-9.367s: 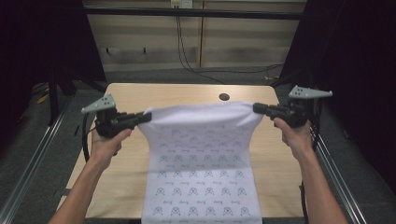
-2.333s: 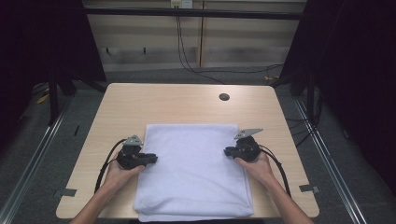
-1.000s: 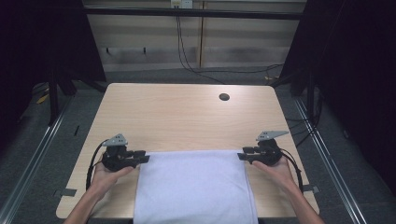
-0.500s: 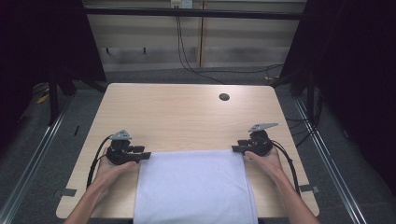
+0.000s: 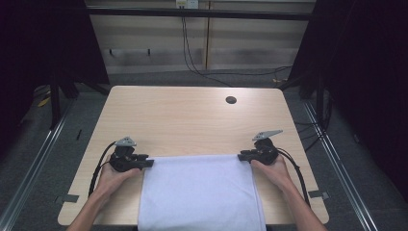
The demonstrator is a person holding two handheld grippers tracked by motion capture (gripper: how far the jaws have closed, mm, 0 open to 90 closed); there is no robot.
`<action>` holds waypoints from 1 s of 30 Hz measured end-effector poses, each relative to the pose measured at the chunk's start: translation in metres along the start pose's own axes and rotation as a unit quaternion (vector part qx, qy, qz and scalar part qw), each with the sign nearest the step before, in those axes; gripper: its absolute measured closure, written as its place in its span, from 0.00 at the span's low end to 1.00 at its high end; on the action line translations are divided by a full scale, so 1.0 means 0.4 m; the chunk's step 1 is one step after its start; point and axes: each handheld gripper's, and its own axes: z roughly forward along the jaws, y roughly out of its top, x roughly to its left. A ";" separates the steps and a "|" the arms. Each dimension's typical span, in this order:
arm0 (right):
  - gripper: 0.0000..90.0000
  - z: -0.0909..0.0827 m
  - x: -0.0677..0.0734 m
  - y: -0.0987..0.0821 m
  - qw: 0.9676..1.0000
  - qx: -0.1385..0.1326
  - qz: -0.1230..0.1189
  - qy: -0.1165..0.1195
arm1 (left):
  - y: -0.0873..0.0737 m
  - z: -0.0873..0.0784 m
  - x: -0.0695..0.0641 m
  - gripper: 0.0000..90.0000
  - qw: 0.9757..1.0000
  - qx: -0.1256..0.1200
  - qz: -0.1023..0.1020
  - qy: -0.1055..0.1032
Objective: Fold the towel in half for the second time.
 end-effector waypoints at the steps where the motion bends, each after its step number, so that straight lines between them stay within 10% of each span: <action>1: 0.86 -0.001 0.002 -0.002 1.000 0.001 -0.002 -0.003 | -0.003 -0.003 0.002 0.67 1.000 -0.002 -0.004 0.001; 16: 0.95 -0.024 -0.002 0.011 1.000 -0.020 0.010 0.017 | -0.002 -0.008 0.008 0.95 0.999 -0.010 -0.019 -0.041; 30: 0.96 -0.106 -0.017 0.078 0.997 -0.064 0.000 0.040 | 0.068 -0.064 0.020 0.96 0.997 -0.051 -0.017 -0.063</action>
